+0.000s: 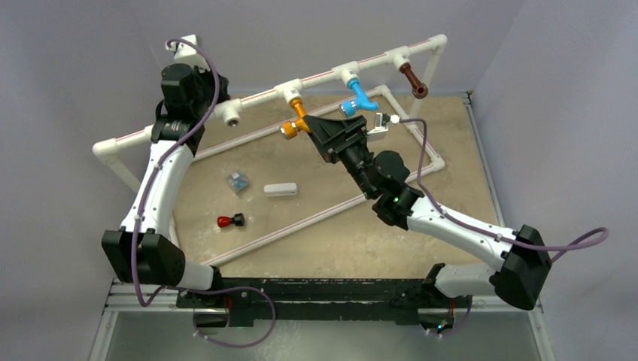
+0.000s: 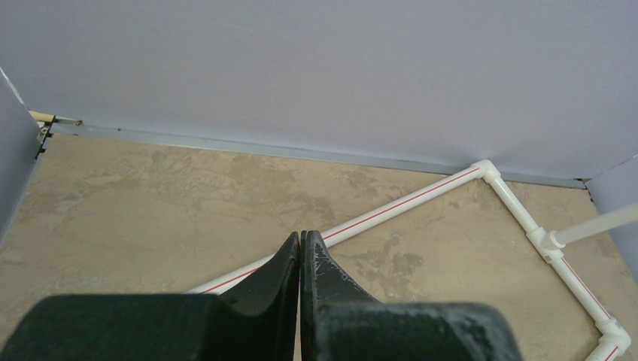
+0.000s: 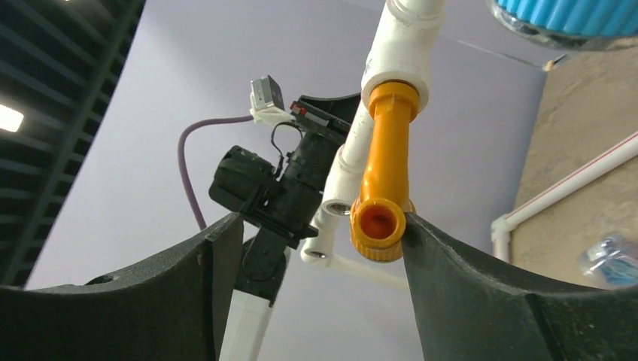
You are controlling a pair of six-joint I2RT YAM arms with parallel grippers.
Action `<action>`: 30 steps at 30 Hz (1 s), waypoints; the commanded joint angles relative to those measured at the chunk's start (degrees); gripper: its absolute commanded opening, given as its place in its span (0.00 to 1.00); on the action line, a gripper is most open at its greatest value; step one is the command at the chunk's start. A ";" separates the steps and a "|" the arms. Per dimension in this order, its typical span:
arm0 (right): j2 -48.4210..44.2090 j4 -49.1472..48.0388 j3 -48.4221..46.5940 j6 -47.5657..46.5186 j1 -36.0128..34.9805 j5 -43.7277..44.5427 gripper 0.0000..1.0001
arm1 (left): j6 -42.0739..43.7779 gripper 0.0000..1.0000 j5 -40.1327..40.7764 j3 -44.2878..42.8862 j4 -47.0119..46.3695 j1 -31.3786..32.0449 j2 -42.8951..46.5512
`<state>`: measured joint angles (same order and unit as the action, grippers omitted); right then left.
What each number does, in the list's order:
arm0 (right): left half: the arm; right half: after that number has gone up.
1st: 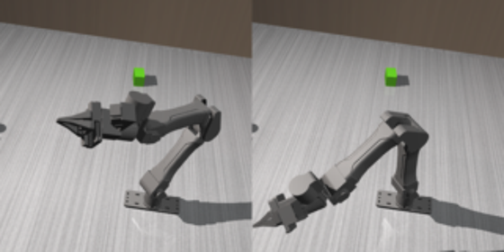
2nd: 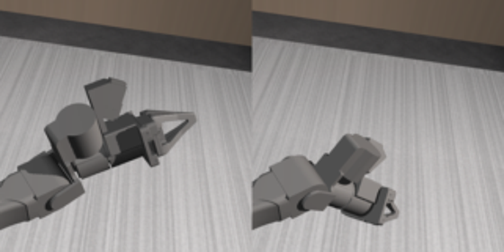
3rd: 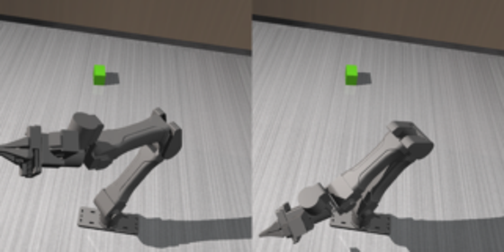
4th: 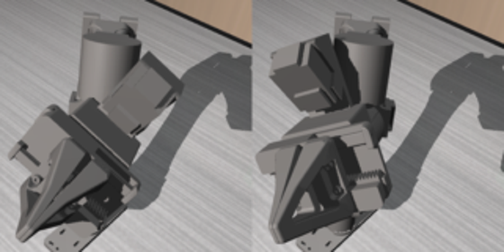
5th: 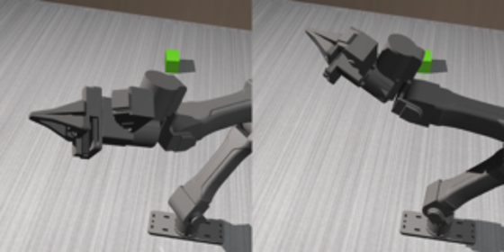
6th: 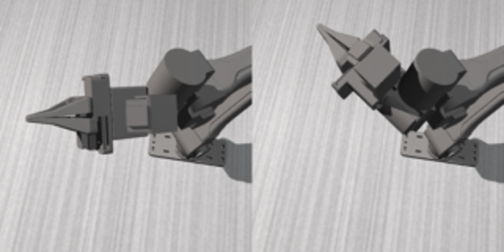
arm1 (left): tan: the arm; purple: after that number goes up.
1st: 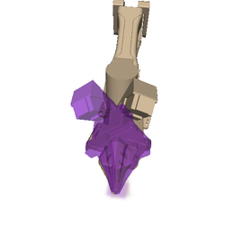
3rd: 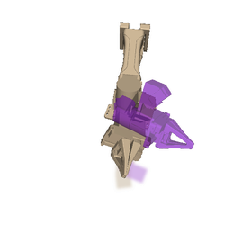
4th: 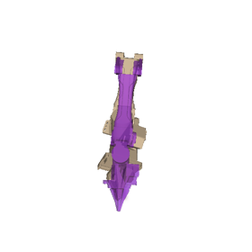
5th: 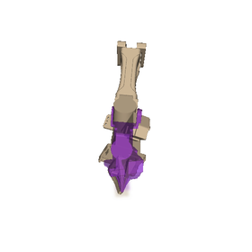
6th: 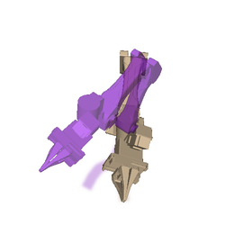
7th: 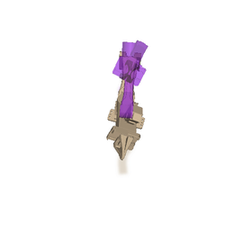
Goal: Install the water faucets
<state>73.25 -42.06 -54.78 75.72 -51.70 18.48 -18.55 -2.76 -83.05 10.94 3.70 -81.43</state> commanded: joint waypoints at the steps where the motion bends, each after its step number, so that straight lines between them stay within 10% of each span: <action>1: -4.25 3.06 -0.48 -9.22 0.02 2.57 0.77 | -0.79 0.00 -0.59 3.50 8.86 -0.10 -2.86; 16: -8.86 8.64 -10.65 -55.85 0.02 5.27 0.75 | -0.79 0.00 -0.64 3.50 8.88 -0.10 -3.03; 30: -8.07 27.73 -18.30 -108.51 -1.61 -16.19 0.75 | -0.79 0.00 -0.69 3.33 8.94 -0.10 -3.03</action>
<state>65.56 -22.79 -70.52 -12.34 -51.81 10.55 -18.57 -2.79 -83.05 10.98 3.70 -81.43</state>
